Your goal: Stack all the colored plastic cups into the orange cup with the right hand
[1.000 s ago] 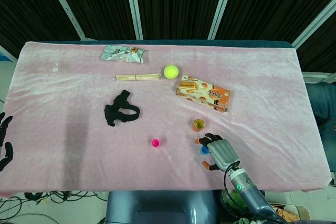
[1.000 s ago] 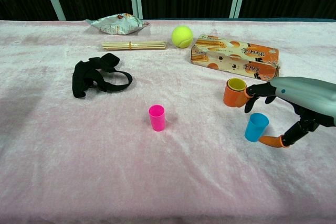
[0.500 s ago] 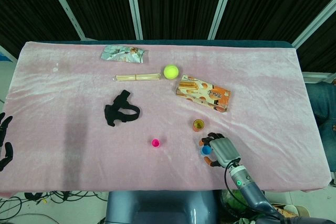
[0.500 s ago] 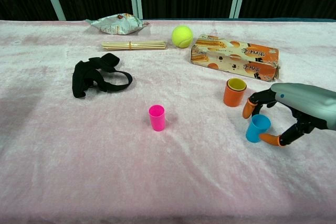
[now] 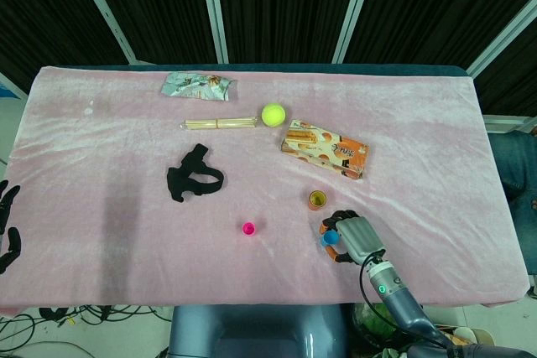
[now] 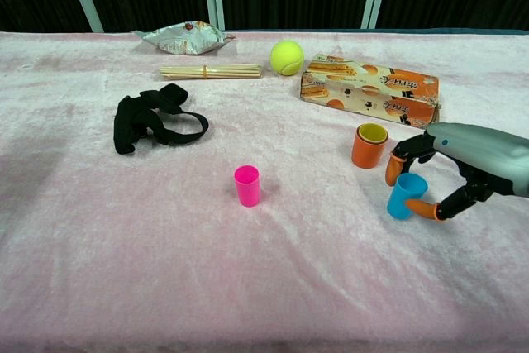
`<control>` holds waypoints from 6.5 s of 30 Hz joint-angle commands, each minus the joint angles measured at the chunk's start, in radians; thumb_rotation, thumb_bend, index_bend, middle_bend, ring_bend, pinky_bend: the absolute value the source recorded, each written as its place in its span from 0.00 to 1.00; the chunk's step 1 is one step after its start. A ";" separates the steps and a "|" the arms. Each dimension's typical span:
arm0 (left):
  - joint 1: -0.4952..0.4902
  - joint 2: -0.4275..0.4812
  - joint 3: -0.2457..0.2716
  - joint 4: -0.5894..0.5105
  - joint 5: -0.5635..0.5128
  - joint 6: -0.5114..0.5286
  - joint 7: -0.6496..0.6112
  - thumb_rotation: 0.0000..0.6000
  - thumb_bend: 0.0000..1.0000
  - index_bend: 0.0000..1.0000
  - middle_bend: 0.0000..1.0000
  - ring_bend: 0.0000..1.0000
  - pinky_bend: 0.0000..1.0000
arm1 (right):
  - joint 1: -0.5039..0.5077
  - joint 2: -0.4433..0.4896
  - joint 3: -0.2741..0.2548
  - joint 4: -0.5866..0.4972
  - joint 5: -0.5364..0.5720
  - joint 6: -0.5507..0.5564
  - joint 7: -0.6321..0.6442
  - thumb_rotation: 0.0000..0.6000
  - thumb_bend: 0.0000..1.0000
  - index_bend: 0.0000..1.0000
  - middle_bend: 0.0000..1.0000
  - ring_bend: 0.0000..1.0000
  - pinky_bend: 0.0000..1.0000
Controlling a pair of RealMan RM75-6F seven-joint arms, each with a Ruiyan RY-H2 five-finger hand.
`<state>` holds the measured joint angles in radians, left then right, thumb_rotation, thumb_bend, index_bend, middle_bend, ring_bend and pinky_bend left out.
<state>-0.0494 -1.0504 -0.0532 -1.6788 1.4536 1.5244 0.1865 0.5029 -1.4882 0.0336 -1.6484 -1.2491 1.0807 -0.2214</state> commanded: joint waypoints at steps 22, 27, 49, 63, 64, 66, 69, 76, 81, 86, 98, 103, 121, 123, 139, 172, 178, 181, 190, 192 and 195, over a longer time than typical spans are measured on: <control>0.000 -0.002 0.002 -0.001 0.004 0.001 0.003 1.00 0.70 0.07 0.01 0.00 0.03 | 0.203 0.144 0.210 -0.059 0.135 -0.150 -0.071 1.00 0.36 0.54 0.47 0.23 0.21; 0.001 -0.002 0.000 0.000 0.004 0.003 0.000 1.00 0.70 0.07 0.01 0.00 0.03 | 0.225 0.114 0.205 -0.012 0.163 -0.169 -0.073 1.00 0.36 0.54 0.47 0.23 0.21; 0.001 -0.001 -0.002 0.002 -0.001 0.003 0.002 1.00 0.70 0.07 0.01 0.00 0.03 | 0.225 0.066 0.151 0.067 0.177 -0.175 -0.040 1.00 0.36 0.54 0.47 0.23 0.21; -0.001 -0.001 -0.002 0.004 -0.005 -0.003 0.000 1.00 0.70 0.07 0.01 0.00 0.03 | 0.231 0.064 0.134 0.067 0.180 -0.192 -0.041 1.00 0.21 0.20 0.21 0.17 0.21; -0.001 -0.001 -0.002 0.004 -0.005 -0.003 0.000 1.00 0.70 0.07 0.01 0.00 0.03 | 0.231 0.069 0.134 0.055 0.182 -0.191 -0.043 1.00 0.20 0.19 0.19 0.17 0.21; 0.000 -0.001 -0.002 0.004 -0.004 -0.001 -0.001 1.00 0.70 0.07 0.01 0.00 0.03 | 0.232 0.078 0.136 0.034 0.183 -0.187 -0.047 1.00 0.20 0.17 0.17 0.16 0.21; 0.000 0.000 -0.002 0.003 -0.003 0.001 -0.003 1.00 0.70 0.07 0.01 0.00 0.03 | 0.233 0.090 0.143 0.001 0.176 -0.170 -0.056 1.00 0.20 0.18 0.19 0.16 0.21; 0.001 0.001 -0.003 0.002 -0.001 0.003 -0.006 1.00 0.70 0.07 0.01 0.00 0.03 | 0.227 0.079 0.140 -0.098 0.108 -0.108 -0.074 1.00 0.20 0.25 0.28 0.17 0.21; 0.001 0.003 -0.002 0.001 0.002 0.005 -0.008 1.00 0.70 0.07 0.01 0.00 0.03 | 0.252 0.030 0.135 -0.137 0.102 -0.123 -0.099 1.00 0.20 0.26 0.28 0.17 0.21; 0.002 0.004 -0.002 0.001 0.004 0.006 -0.012 1.00 0.70 0.07 0.01 0.00 0.03 | 0.292 -0.044 0.143 -0.124 0.138 -0.141 -0.150 1.00 0.20 0.26 0.28 0.17 0.21; 0.001 0.005 -0.003 0.007 0.002 0.005 -0.015 1.00 0.70 0.07 0.01 0.00 0.03 | 0.344 -0.173 0.154 -0.013 0.210 -0.153 -0.198 1.00 0.20 0.26 0.28 0.17 0.21; 0.002 0.005 -0.004 0.006 0.002 0.006 -0.016 1.00 0.70 0.07 0.01 0.00 0.03 | 0.358 -0.204 0.151 0.022 0.229 -0.172 -0.194 1.00 0.20 0.26 0.28 0.17 0.21; 0.001 0.007 -0.004 0.009 0.002 0.004 -0.021 1.00 0.70 0.07 0.01 0.00 0.03 | 0.383 -0.292 0.146 0.163 0.258 -0.221 -0.147 1.00 0.25 0.36 0.37 0.19 0.21; 0.001 0.007 -0.004 0.009 0.002 0.005 -0.021 1.00 0.70 0.07 0.01 0.00 0.03 | 0.382 -0.296 0.146 0.171 0.256 -0.225 -0.137 1.00 0.25 0.38 0.39 0.19 0.21; 0.001 0.006 -0.004 0.011 0.000 0.002 -0.020 1.00 0.70 0.07 0.01 0.00 0.03 | 0.380 -0.320 0.154 0.212 0.236 -0.224 -0.103 1.00 0.29 0.54 0.49 0.25 0.21; 0.003 0.002 -0.001 0.001 0.005 0.009 0.001 1.00 0.70 0.07 0.01 0.00 0.03 | 0.296 0.168 0.149 -0.052 0.367 -0.228 -0.132 1.00 0.30 0.54 0.48 0.25 0.21; 0.004 0.002 -0.003 0.001 0.000 0.009 0.003 1.00 0.70 0.07 0.01 0.00 0.03 | 0.293 0.145 0.140 -0.013 0.338 -0.237 -0.095 1.00 0.30 0.54 0.48 0.25 0.21; 0.003 0.003 -0.004 0.002 -0.001 0.008 0.002 1.00 0.70 0.07 0.01 0.00 0.03 | 0.294 0.138 0.140 0.006 0.330 -0.235 -0.082 1.00 0.30 0.54 0.48 0.25 0.21; 0.003 0.002 -0.004 0.003 -0.005 0.006 0.004 1.00 0.70 0.07 0.01 0.00 0.03 | 0.298 0.117 0.133 0.046 0.333 -0.249 -0.055 1.00 0.30 0.54 0.47 0.25 0.21; 0.003 0.002 -0.005 0.003 -0.006 0.007 0.004 1.00 0.70 0.07 0.01 0.00 0.03 | 0.298 0.112 0.130 0.053 0.331 -0.252 -0.050 1.00 0.30 0.53 0.45 0.25 0.21; 0.003 0.002 -0.004 0.003 -0.004 0.006 0.006 1.00 0.70 0.07 0.01 0.00 0.03 | 0.297 0.105 0.126 0.060 0.330 -0.249 -0.047 1.00 0.26 0.43 0.36 0.23 0.21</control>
<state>-0.0460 -1.0480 -0.0568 -1.6755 1.4495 1.5307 0.1921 0.8001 -1.3822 0.1602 -1.5893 -0.9194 0.8296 -0.2692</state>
